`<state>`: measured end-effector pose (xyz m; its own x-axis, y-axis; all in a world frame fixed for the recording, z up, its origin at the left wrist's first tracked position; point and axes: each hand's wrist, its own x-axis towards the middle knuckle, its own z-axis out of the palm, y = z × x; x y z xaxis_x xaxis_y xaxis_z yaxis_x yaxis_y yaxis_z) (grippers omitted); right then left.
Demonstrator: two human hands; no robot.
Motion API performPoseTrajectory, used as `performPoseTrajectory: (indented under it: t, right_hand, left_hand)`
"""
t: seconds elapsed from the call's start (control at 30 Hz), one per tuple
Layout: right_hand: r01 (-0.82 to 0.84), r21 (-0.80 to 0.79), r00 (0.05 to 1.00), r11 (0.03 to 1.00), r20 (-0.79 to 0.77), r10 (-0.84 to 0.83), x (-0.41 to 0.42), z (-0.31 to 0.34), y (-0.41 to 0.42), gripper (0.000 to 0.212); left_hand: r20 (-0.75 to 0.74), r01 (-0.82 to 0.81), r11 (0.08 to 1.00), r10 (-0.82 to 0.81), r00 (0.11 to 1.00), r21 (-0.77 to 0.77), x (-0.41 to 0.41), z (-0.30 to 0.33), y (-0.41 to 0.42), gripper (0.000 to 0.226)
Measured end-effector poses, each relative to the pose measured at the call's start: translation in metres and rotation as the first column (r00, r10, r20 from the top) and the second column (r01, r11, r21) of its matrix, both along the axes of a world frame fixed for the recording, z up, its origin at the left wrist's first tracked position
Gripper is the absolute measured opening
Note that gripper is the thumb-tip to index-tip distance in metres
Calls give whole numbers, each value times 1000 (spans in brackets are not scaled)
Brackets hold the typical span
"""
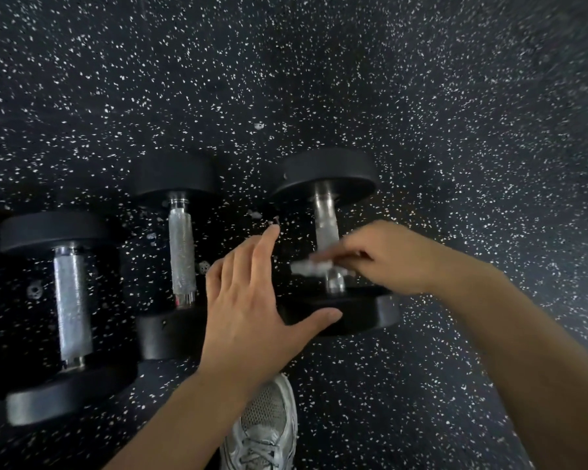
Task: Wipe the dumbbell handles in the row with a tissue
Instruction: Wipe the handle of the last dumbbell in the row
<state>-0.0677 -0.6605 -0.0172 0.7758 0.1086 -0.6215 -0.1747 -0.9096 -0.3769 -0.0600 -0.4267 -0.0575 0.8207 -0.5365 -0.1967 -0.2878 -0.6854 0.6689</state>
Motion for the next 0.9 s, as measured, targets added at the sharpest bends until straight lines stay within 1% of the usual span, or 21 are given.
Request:
performPoseTrajectory:
  t: [0.07,0.1,0.13,0.17,0.23,0.3,0.37,0.4,0.43,0.47,0.53,0.57,0.6,0.63,0.7,0.77,0.8,0.87,0.9]
  right_hand:
    - [103,-33,966,994,241,-92,5,-7,-4,37]
    - [114,-93,943,989,324,-78,6,-11,-6,36]
    - [107,-164,934,981,355,-43,7,-14,-9,36]
    - [88,-220,938,972,346,-7,7,-17,-11,36]
    - [22,-246,966,969,255,43,3,-14,-17,35]
    - [-56,-237,993,970,90,79,-1,-2,-19,33]
    - [-124,-216,990,969,-90,107,-5,9,-19,31]
    - [-137,-193,985,972,-131,113,-6,12,-18,31]
    - [-121,-165,988,979,-115,103,-7,13,-17,31]
    - [-69,-143,997,987,-44,63,-6,12,-18,31]
    - [87,-134,978,987,198,-59,-5,4,-24,34]
    - [132,-165,955,977,285,-81,-4,-1,-27,35]
    - [151,-205,944,967,319,-80,-3,-4,-30,37]
    - [146,-239,949,960,306,-68,-4,-7,-32,39]
    - [92,-272,974,958,223,-30,-8,-8,-36,42]
    - [17,-280,996,960,93,9,-11,2,-37,36]
    - [-25,-277,1000,961,-1,26,-12,7,-36,32]
    - [-117,-261,982,958,-172,73,-11,17,-32,30]
    - [-140,-252,977,958,-195,91,-10,19,-29,30]
  left_hand:
    - [-6,3,1000,-3,1000,-12,-3,0,-10,121]
    - [-4,6,1000,-6,1000,-19,-4,1,-15,122]
    - [-2,13,1000,-13,1000,-26,-5,2,-20,122]
    - [0,20,999,-20,1000,-32,-6,3,-23,121]
    - [2,29,999,-29,1000,-39,-7,4,-28,120]
    - [7,31,999,-31,1000,-37,-6,3,-29,118]
    - [12,33,999,-33,999,-24,-5,-1,-29,117]
    - [14,37,999,-37,999,-15,-5,-2,-28,116]
    - [13,43,999,-43,999,-6,-5,-4,-29,116]
    - [10,50,999,-50,999,4,-5,-5,-30,117]
    - [1,57,998,-57,998,8,-8,-6,-34,118]
    - [0,56,998,-56,998,0,-10,-6,-36,118]
    - [0,55,998,-55,998,-9,-11,-5,-39,118]
    - [0,55,998,-55,999,-19,-13,-5,-42,118]
    - [1,64,997,-64,998,-32,-14,-4,-48,118]
    - [8,78,996,-78,997,-33,-14,-5,-53,118]
    - [12,85,996,-84,996,-31,-14,-5,-55,118]
    - [16,93,995,-93,996,-31,-14,-7,-58,118]
    - [17,95,995,-95,995,-33,-13,-7,-59,118]
